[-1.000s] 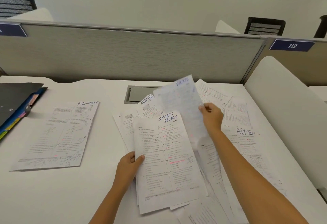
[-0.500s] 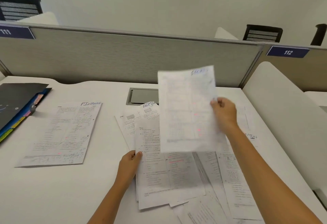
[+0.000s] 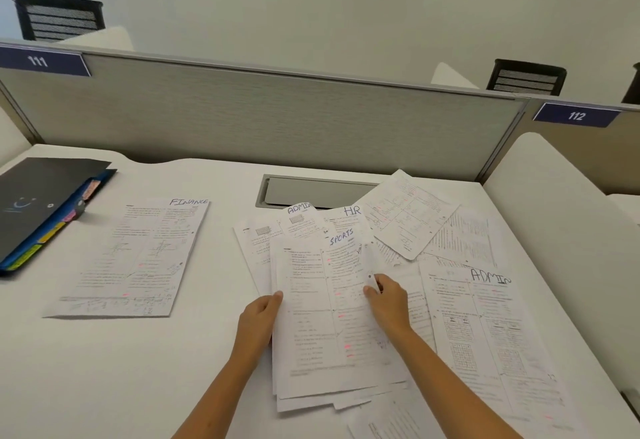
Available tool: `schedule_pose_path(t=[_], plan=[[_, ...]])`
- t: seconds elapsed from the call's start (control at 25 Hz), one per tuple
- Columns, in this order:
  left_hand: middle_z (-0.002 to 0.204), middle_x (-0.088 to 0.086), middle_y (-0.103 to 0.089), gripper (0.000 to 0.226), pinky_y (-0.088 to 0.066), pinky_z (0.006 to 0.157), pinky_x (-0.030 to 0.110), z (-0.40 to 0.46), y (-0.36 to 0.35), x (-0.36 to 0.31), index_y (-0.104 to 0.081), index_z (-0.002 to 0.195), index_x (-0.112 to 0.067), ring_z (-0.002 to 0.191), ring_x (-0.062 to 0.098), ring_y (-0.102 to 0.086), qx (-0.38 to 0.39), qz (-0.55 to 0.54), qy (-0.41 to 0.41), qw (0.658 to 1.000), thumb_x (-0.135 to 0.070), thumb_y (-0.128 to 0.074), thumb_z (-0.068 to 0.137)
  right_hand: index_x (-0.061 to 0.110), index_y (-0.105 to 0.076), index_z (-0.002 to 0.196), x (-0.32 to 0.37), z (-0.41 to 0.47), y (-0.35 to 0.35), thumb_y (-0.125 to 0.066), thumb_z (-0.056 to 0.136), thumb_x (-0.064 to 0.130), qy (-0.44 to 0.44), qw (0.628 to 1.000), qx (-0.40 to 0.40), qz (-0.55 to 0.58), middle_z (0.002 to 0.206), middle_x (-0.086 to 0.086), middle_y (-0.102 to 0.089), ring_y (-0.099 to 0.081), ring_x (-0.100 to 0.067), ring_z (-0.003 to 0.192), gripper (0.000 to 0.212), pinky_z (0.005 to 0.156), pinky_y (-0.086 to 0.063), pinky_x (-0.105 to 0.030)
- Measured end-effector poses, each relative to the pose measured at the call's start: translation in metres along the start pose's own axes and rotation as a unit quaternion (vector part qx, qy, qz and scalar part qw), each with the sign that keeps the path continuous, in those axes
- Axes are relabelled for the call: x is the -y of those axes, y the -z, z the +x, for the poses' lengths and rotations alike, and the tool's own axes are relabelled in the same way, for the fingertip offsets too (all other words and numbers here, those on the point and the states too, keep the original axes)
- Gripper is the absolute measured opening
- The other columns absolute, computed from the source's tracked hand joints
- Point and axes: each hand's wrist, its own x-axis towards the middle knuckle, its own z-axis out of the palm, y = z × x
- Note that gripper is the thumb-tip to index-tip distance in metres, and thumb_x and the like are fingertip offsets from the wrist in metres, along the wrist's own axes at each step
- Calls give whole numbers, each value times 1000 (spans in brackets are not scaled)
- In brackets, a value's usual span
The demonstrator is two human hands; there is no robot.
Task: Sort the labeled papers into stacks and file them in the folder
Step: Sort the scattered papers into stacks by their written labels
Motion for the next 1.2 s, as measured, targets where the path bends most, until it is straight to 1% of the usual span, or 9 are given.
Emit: schedule_pose_path(t=[0.12, 0.28, 0.4, 0.52, 0.64, 0.76, 0.92, 1.08, 1.2], plan=[[87, -1, -70, 22, -55, 67, 29, 4, 3, 8, -63, 86, -11, 75, 15, -66, 11, 38, 2, 999, -33, -61, 90, -4, -58, 82, -11, -5, -10, -59, 88, 9, -1, 1000, 20, -21, 71, -7, -57, -49, -17, 62, 15, 55, -37, -22], [103, 1, -70, 17, -58, 76, 31, -1, 0, 7, -61, 105, -13, 87, 16, -68, 12, 64, -16, 998, -22, -60, 92, 1, -65, 93, -10, -9, -10, -63, 86, 12, -1, 999, 31, -7, 91, -8, -65, -62, -24, 81, 13, 68, -50, -29], [101, 3, -73, 14, -59, 71, 34, -10, 8, -14, -61, 106, -16, 84, 18, -72, 45, -20, -31, 998, -20, -60, 92, 19, -58, 108, 4, -10, 5, -70, 83, 20, 17, 997, -23, 70, 111, 1, -51, -53, -13, 97, 27, 81, -46, -26], [100, 7, -74, 21, -58, 77, 45, -14, 18, -41, -60, 112, -15, 89, 26, -72, 104, -132, -21, 986, -19, -62, 91, 22, -49, 126, 23, -11, 24, -73, 81, 31, 9, 976, 20, 215, 121, 7, -52, -56, -12, 106, 52, 88, -52, -34], [109, 9, -72, 35, -56, 84, 47, -16, 25, -70, -60, 120, -16, 99, 30, -69, 183, -183, -23, 966, -23, -68, 86, 13, -61, 118, 41, -15, 42, -69, 83, 24, -30, 924, 122, 361, 112, -5, -70, -68, -23, 100, 38, 80, -57, -36], [111, 4, -72, 37, -56, 86, 44, -21, 23, -94, -63, 117, -20, 102, 25, -68, 242, -110, -65, 962, -27, -72, 81, 13, -69, 105, 60, -24, 52, -68, 84, 22, -6, 933, 135, 332, 103, -8, -73, -69, -28, 96, 23, 82, -57, -44], [103, -6, -73, 30, -54, 88, 40, -23, 11, -108, -67, 106, -31, 102, 20, -66, 134, -99, -157, 973, -36, -74, 77, 24, -71, 95, 83, -37, 57, -74, 80, 25, 64, 934, 70, 343, 94, -1, -74, -69, -24, 90, 16, 76, -58, -42], [101, -9, -73, 68, -57, 73, 26, -28, 10, -101, -65, 107, -32, 93, 12, -69, 122, -126, -198, 964, -70, -75, 51, 27, -68, 92, 81, -47, 57, -75, 65, 32, 78, 935, 53, 343, 88, 3, -73, -68, -25, 89, 28, 68, -59, -36], [100, -6, -74, 83, -57, 68, 23, -28, 8, -88, -66, 108, -27, 92, 10, -70, 125, -130, -196, 964, -79, -72, 43, 21, -69, 100, 69, -54, 46, -83, 65, 26, 42, 933, 54, 353, 96, -2, -74, -68, -27, 94, 38, 71, -59, -39]])
